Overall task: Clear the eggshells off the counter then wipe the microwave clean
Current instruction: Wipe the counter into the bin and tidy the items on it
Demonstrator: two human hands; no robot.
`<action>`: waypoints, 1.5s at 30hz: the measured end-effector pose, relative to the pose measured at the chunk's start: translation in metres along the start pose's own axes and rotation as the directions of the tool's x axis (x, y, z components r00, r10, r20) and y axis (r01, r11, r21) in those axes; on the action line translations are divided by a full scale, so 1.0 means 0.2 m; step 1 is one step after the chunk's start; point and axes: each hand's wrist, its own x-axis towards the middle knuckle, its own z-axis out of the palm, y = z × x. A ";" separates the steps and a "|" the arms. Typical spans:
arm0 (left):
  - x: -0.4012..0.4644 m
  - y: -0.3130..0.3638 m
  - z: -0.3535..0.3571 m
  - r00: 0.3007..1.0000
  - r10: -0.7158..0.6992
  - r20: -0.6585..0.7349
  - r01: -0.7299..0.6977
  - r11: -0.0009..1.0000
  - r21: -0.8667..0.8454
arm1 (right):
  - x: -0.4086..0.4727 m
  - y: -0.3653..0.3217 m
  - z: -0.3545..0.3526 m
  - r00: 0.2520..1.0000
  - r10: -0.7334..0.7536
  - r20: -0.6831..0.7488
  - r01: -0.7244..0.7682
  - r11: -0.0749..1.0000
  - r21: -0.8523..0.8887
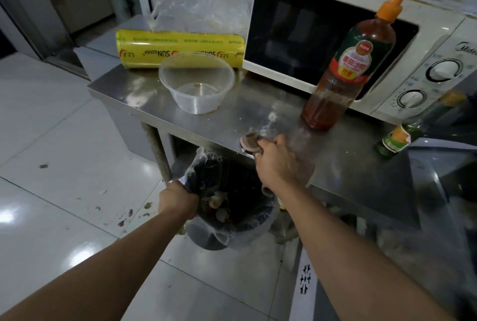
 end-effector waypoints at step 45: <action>0.20 -0.10 -0.30 0.997 -0.014 -0.074 0.018 0.999 0.043 | 0.23 -0.45 0.06 0.948 -0.298 0.114 0.293 0.954 0.059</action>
